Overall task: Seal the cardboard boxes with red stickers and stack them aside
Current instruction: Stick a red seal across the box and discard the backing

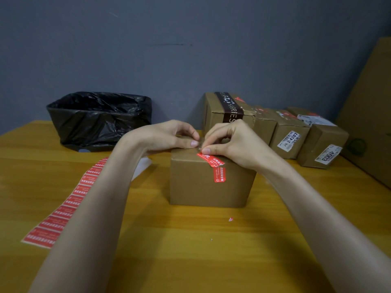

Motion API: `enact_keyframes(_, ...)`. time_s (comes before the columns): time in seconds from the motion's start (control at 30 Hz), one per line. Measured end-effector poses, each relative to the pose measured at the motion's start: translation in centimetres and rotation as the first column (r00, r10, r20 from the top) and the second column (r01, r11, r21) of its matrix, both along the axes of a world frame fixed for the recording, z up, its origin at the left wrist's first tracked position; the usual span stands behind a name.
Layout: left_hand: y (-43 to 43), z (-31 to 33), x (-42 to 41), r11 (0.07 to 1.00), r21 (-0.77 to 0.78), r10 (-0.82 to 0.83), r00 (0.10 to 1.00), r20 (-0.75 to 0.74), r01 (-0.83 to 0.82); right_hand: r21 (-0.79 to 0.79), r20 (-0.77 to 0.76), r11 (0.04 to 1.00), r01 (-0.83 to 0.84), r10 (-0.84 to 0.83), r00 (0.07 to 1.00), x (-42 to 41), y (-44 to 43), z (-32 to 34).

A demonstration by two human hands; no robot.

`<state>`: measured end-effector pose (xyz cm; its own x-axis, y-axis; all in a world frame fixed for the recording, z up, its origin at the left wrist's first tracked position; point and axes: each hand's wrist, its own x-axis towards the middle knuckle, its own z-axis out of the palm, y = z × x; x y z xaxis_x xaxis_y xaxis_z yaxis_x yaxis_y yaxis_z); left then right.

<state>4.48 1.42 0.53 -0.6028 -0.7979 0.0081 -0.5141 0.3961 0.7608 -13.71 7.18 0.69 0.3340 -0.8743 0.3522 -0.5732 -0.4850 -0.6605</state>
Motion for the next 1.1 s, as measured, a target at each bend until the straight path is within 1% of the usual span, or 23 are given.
enact_keyframes(0.17,-0.1,-0.2,0.2,1.000,-0.008,-0.012,1.000,-0.006,0.012,0.013,0.014,1.000,-0.004,0.004,1.000,-0.2,0.0,0.1)
enact_keyframes(0.33,0.0,-0.8,0.6,0.992,0.104,-0.063,0.997,-0.052,0.068,0.002,0.019,1.000,-0.012,0.011,1.000,-0.1,0.0,0.0)
enact_keyframes(0.43,-0.3,-0.7,0.5,0.992,0.098,-0.069,0.997,-0.043,0.073,-0.004,0.011,1.000,-0.021,0.022,1.000,-0.2,-0.1,-0.1)
enact_keyframes(0.6,-0.4,-0.5,0.4,0.995,0.074,-0.060,0.998,-0.003,0.060,-0.118,-0.067,0.993,0.015,-0.023,0.997,-0.1,0.1,-0.5)
enact_keyframes(0.67,-0.4,-0.5,0.4,0.996,0.078,-0.053,0.999,-0.002,0.053,-0.129,-0.056,0.992,0.012,-0.019,0.998,-0.2,0.2,-0.6)
enact_keyframes(1.0,-0.2,-0.5,0.4,0.995,0.092,-0.047,0.999,-0.001,0.046,0.020,0.065,0.998,-0.058,0.057,0.996,-1.0,0.3,0.2)
enact_keyframes(1.1,0.0,-0.3,0.3,0.994,0.095,-0.046,0.999,0.001,0.046,0.059,0.073,0.995,-0.081,0.077,0.994,-1.4,0.4,0.4)
